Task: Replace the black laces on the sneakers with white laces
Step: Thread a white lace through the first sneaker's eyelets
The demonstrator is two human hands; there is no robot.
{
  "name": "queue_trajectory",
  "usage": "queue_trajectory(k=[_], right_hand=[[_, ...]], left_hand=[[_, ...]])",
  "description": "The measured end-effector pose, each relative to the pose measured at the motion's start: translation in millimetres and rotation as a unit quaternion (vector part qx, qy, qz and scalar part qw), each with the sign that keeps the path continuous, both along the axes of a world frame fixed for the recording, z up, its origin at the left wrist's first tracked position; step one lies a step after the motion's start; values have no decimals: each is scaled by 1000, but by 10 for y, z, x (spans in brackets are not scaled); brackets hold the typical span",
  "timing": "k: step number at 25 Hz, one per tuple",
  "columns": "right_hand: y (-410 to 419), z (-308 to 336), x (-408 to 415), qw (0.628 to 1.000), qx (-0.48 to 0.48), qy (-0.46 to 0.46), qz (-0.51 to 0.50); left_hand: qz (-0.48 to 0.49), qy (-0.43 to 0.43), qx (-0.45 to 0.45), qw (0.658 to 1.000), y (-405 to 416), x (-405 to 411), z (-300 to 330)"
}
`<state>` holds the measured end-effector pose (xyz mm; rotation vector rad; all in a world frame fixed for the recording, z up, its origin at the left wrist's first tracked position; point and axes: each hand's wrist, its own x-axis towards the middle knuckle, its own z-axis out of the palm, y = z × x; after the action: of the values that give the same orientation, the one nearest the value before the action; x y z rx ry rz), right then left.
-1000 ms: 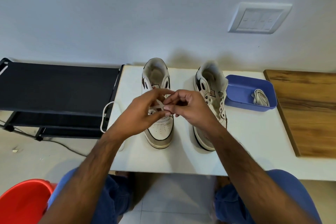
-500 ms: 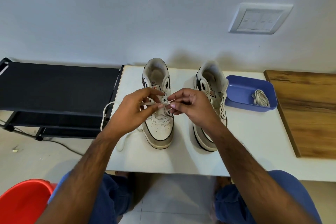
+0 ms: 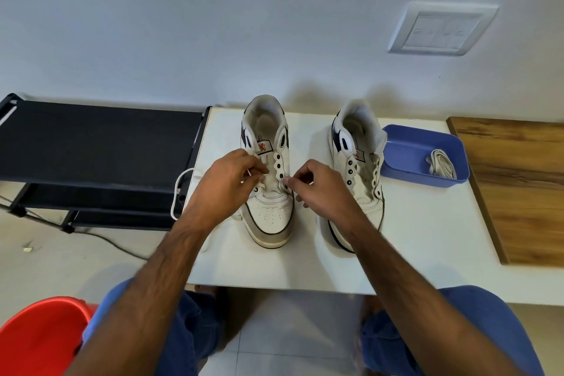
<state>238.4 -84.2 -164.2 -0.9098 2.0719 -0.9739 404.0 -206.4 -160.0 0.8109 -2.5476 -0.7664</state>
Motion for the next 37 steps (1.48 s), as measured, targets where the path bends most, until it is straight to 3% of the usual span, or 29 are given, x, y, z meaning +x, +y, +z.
queue_trajectory(k=[7, 13, 21, 33, 37], right_hand=[[-271, 135, 79, 984, 126, 101, 73], [-307, 216, -119, 991, 112, -59, 49], [-182, 214, -190, 971, 68, -228, -35], [-158, 163, -127, 975, 45, -214, -31], [-74, 140, -179, 978, 24, -207, 11]], left_hand=[[9, -9, -30, 999, -17, -10, -57], [-30, -35, -45, 998, -13, -28, -96], [-56, 0, -62, 997, 93, -170, -164], [-72, 1, -29, 997, 98, -195, -100], [6, 29, 83, 996, 181, -200, -77]])
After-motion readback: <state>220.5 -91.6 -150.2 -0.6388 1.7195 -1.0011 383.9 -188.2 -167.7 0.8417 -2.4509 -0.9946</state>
